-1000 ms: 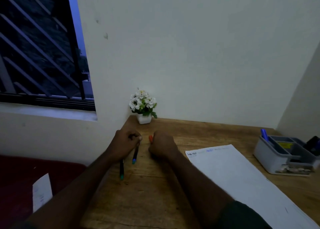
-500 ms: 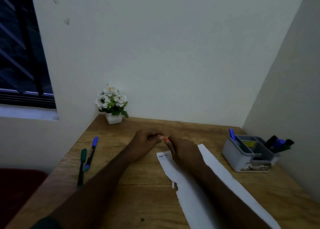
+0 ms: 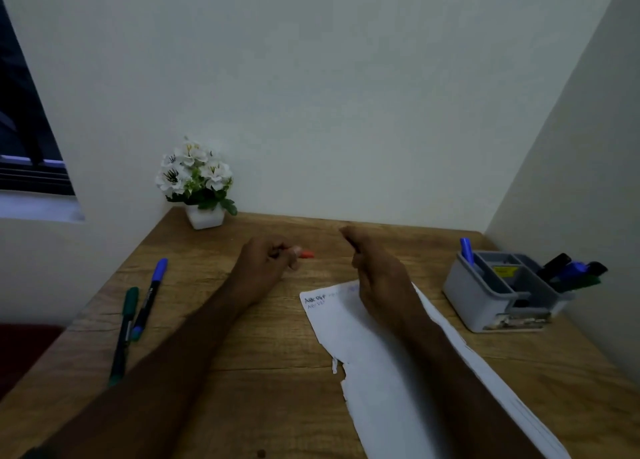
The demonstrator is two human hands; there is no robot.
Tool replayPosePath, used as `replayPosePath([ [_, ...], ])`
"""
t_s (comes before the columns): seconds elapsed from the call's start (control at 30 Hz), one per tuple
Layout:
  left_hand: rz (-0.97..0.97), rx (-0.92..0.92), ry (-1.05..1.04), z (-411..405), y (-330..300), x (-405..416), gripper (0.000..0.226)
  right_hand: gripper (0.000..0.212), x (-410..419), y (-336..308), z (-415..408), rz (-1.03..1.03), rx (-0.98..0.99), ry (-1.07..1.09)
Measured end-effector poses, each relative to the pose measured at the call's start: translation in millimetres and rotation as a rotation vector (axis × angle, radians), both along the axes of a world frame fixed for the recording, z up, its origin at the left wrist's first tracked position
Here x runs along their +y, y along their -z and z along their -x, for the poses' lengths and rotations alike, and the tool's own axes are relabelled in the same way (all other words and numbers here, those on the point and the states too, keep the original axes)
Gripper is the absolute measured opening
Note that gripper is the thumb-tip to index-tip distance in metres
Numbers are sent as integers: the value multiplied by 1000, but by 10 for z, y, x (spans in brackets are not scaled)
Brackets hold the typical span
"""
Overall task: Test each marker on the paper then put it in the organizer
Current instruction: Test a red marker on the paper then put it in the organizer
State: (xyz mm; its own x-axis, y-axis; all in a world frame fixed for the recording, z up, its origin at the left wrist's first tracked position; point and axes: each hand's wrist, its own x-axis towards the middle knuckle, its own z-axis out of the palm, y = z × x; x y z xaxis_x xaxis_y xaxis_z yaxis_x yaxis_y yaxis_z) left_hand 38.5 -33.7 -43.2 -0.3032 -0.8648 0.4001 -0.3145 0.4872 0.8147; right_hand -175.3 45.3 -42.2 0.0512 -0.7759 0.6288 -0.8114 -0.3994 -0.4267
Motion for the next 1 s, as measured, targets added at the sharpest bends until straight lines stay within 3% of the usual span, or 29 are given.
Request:
replayPosePath([
  [0.07, 33, -96, 37, 34, 22, 14, 18, 51, -18, 7, 11, 78, -288, -122],
  [0.13, 62, -212, 60, 71, 50, 17, 13, 40, -35, 23, -45, -14, -694, -257],
  [0.2, 77, -313, 53, 85, 84, 3, 9, 40, -21, 77, -79, -144, -894, -348],
  [0.3, 87, -363, 74, 66, 138, -23, 19, 16, 16, 142, -82, -155, -730, -279],
  [0.37, 84, -377, 107, 46, 144, -42, 25, 32, 38, 178, -107, -134, -639, -246],
  [0.47, 62, -433, 123, 28, 151, -71, 45, 50, 56, 139, -195, -268, -759, -139],
  [0.57, 34, -442, 116, 26, 167, -84, 56, 32, 70, 99, -162, -303, -678, -105],
  [0.7, 42, -435, 105, 24, 188, -100, 58, 15, 105, 82, -94, -285, -378, -84],
  [1.0, 20, -432, 93, 55, 230, -150, 62, 28, 83, 127, -109, -359, -440, -25],
])
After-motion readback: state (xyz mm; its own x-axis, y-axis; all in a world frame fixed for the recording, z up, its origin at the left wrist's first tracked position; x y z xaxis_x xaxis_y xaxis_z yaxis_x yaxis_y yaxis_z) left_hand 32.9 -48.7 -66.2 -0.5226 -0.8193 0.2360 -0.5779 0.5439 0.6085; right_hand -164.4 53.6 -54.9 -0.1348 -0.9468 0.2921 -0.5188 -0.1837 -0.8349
